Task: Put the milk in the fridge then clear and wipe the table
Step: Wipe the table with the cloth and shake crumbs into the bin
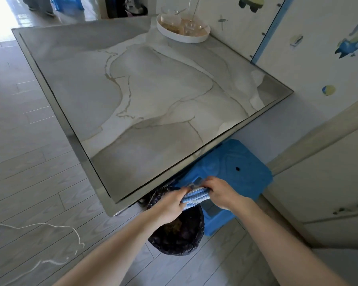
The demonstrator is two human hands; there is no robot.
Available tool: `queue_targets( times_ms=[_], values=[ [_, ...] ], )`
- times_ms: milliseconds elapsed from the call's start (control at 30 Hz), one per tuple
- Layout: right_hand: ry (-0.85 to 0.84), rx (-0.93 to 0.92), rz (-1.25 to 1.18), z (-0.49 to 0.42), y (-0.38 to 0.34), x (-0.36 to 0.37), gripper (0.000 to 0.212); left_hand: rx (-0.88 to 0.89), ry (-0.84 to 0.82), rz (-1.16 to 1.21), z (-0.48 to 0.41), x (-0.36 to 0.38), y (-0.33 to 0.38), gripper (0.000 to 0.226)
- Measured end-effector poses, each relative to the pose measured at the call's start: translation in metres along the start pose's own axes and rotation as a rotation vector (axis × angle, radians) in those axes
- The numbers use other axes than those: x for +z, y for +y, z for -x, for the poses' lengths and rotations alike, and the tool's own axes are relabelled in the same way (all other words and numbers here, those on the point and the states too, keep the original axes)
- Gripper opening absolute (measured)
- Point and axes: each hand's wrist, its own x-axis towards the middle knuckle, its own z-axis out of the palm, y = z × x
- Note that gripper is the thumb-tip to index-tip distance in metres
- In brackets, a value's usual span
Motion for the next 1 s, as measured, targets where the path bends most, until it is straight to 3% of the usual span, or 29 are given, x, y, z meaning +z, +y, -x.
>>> queue_targets(
  times_ms=[133,233,333,467,600,700,833,1000],
  values=[
    [0.01,0.023,-0.093,-0.013,0.018,0.046,0.038,-0.007,0.069,-0.036,-0.013,0.022,-0.042,0.039],
    [-0.004,0.05,-0.156,-0.028,0.039,0.085,0.03,-0.001,0.2,-0.068,-0.025,0.038,-0.081,0.026],
    [0.115,0.152,-0.227,-0.051,0.067,0.131,0.02,-0.063,0.314,-0.107,-0.057,0.063,-0.124,0.022],
    [0.166,0.225,-0.282,-0.082,0.088,0.208,0.018,-0.101,0.225,-0.12,-0.093,0.115,-0.17,0.016],
    [0.295,0.46,-0.294,-0.104,0.113,0.247,0.02,-0.193,0.281,-0.181,-0.114,0.142,-0.202,0.011],
    [0.252,0.364,-0.386,-0.119,0.12,0.274,0.019,-0.192,0.224,-0.085,-0.124,0.159,-0.216,0.029],
    [0.346,0.541,-0.341,-0.114,0.137,0.285,0.021,-0.247,0.322,-0.178,-0.126,0.161,-0.225,0.026],
    [0.356,0.557,-0.392,-0.104,0.133,0.278,0.018,-0.238,0.317,-0.14,-0.116,0.159,-0.213,0.028]
  ],
)
